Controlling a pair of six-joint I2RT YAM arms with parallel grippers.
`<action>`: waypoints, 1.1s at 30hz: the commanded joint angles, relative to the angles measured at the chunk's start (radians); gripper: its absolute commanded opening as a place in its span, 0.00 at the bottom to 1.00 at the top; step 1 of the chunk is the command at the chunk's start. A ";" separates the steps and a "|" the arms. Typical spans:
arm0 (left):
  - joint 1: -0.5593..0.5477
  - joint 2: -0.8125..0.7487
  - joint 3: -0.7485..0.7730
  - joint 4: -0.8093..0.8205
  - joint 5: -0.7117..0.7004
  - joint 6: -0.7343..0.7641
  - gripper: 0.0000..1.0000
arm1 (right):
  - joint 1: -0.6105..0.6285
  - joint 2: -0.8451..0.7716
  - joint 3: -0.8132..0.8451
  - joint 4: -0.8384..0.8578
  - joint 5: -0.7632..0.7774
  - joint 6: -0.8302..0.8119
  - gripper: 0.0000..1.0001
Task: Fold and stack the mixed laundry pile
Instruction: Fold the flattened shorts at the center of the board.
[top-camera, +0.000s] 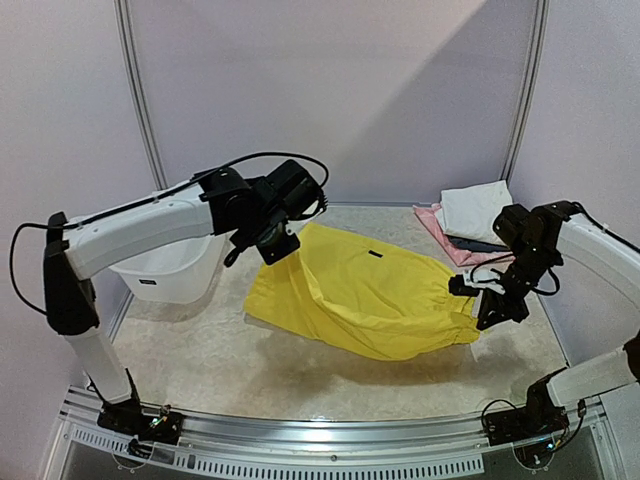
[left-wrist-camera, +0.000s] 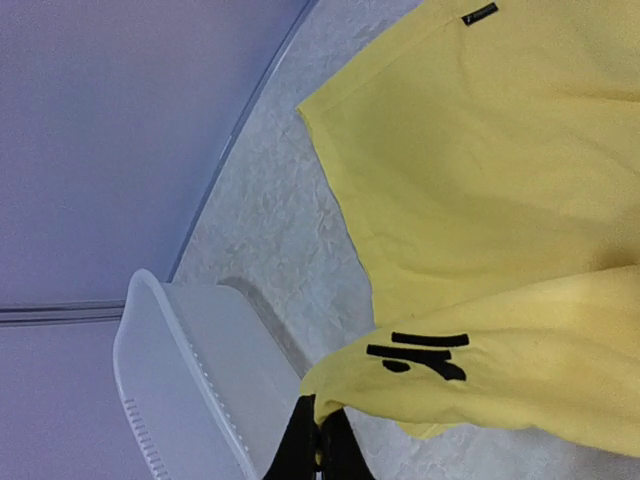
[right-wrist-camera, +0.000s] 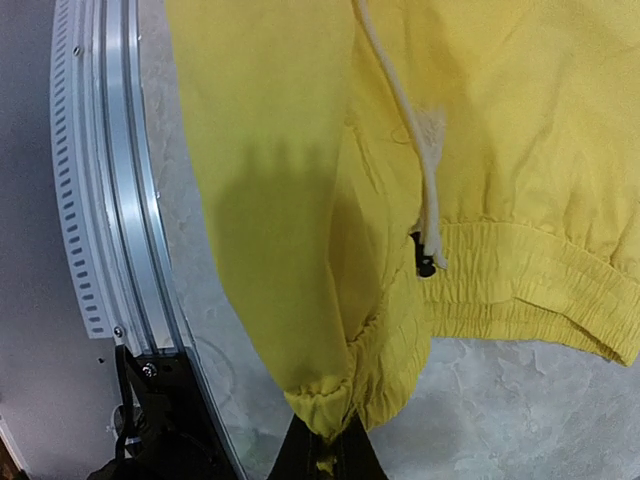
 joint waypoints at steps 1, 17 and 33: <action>0.071 0.135 0.144 0.074 0.044 0.107 0.00 | -0.089 0.121 0.113 -0.089 -0.055 0.034 0.00; 0.234 0.506 0.671 0.042 0.184 0.227 0.00 | -0.244 0.503 0.431 -0.162 -0.052 0.111 0.00; 0.239 0.647 0.876 0.167 0.210 0.304 0.00 | -0.285 0.744 0.597 -0.125 -0.114 0.203 0.00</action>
